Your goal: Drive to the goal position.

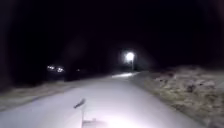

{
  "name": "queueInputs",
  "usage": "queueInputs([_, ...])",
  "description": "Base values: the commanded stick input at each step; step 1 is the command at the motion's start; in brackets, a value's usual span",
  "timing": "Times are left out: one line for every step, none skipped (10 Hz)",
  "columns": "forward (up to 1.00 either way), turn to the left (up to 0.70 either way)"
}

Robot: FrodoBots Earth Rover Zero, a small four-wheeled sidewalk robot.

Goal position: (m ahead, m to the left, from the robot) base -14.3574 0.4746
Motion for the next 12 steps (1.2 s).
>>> queueInputs([1.0,0.0])
queueInputs([1.0,0.0])
queueInputs([1.0,0.0])
queueInputs([1.0,0.0])
queueInputs([1.0,0.0])
queueInputs([1.0,0.0])
queueInputs([1.0,0.0])
queueInputs([1.0,0.0])
queueInputs([1.0,0.0])
queueInputs([1.0,0.0])
queueInputs([1.0,0.0])
queueInputs([1.0,0.0])
